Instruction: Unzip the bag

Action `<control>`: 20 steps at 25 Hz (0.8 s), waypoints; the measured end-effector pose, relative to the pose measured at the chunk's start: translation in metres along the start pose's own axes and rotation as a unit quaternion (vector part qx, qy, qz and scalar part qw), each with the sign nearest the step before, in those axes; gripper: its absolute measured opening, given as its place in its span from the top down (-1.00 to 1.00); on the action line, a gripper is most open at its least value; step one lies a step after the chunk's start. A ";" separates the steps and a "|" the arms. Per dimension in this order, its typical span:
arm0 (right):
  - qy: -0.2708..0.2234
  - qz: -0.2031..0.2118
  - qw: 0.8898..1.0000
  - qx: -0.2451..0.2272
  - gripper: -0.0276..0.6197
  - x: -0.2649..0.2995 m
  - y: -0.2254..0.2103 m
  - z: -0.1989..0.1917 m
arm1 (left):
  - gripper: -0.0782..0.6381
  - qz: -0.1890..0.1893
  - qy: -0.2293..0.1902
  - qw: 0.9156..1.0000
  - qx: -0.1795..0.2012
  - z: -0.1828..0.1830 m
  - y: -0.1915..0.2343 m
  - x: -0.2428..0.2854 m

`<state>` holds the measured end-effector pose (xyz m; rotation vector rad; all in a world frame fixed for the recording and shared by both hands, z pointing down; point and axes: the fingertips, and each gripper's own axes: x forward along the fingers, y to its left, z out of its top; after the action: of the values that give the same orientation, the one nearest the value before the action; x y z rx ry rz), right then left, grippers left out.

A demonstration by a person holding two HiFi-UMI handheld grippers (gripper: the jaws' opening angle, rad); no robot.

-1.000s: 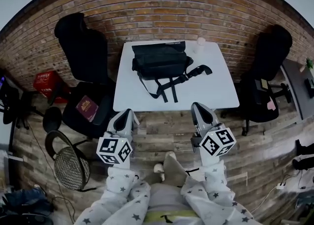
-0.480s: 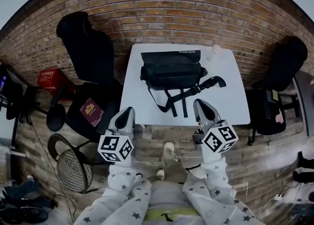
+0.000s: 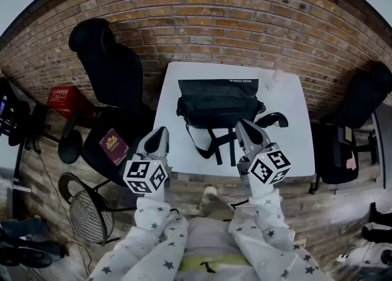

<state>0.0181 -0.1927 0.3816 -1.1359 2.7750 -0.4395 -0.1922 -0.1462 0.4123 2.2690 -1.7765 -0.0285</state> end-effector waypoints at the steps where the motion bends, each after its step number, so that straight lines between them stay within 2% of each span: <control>1: 0.003 0.005 1.000 0.001 0.93 0.006 -0.002 -0.001 | 0.79 0.002 0.001 1.000 0.000 0.001 0.002 0.005; 11: 0.058 0.069 0.996 0.003 0.93 0.061 0.008 -0.039 | 0.79 -0.018 0.016 1.000 0.002 0.003 0.014 0.055; 15: 0.094 0.063 0.994 0.006 0.93 0.077 0.012 -0.066 | 0.78 -0.028 0.033 0.999 -0.002 0.001 0.026 0.072; 16: 0.104 0.060 0.993 0.008 0.90 0.080 0.012 -0.073 | 0.71 -0.033 0.039 0.999 -0.004 -0.001 0.028 0.077; 18: 0.121 0.056 0.991 0.021 0.62 0.088 0.014 -0.086 | 0.67 -0.043 0.049 0.998 -0.004 -0.003 0.032 0.087; 20: 0.134 0.056 0.989 0.034 0.59 0.097 0.019 -0.100 | 0.66 -0.054 0.058 0.997 -0.003 -0.005 0.037 0.096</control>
<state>-0.0842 -0.2253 0.4713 -0.9635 3.0050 -0.7164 -0.2019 -0.2455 0.4385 2.3099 -1.5943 0.0761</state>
